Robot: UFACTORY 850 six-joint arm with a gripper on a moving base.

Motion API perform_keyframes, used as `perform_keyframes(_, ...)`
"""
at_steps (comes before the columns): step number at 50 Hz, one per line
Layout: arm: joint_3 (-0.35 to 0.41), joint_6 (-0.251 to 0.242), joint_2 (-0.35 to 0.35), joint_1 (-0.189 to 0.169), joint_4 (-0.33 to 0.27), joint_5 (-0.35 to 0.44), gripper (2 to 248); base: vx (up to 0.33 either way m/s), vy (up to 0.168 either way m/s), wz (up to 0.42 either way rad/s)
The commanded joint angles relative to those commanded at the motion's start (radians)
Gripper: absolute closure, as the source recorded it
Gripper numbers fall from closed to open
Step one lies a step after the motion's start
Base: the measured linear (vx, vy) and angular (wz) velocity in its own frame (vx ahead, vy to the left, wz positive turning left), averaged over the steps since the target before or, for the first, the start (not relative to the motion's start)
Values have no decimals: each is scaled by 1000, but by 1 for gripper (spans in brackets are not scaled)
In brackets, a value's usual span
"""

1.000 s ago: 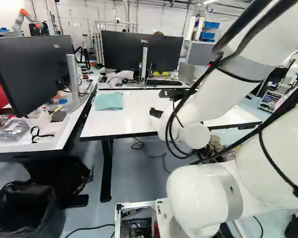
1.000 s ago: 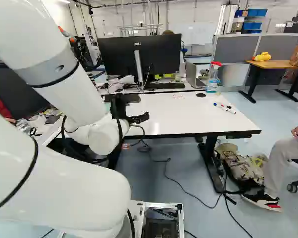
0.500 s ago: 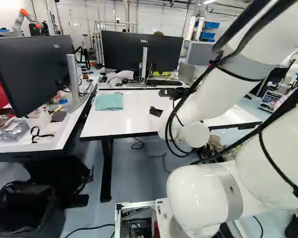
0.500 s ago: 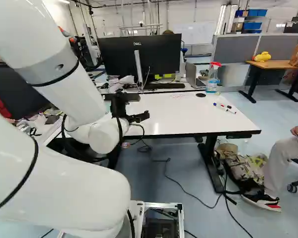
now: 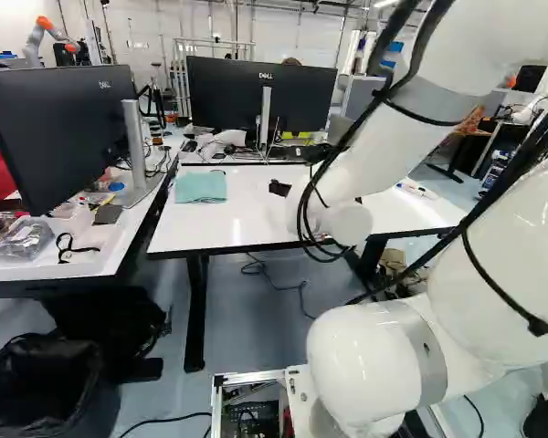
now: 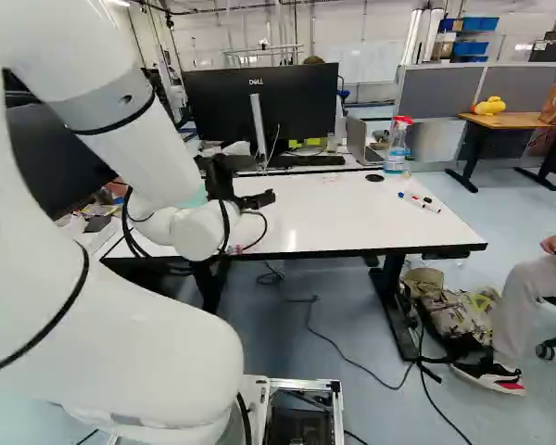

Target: Clean the table with the green towel

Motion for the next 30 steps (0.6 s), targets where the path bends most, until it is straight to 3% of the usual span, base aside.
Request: perform_keyframes(30, -130, 0, -84, 83, 0, 0, 3, 0, 0, 0)
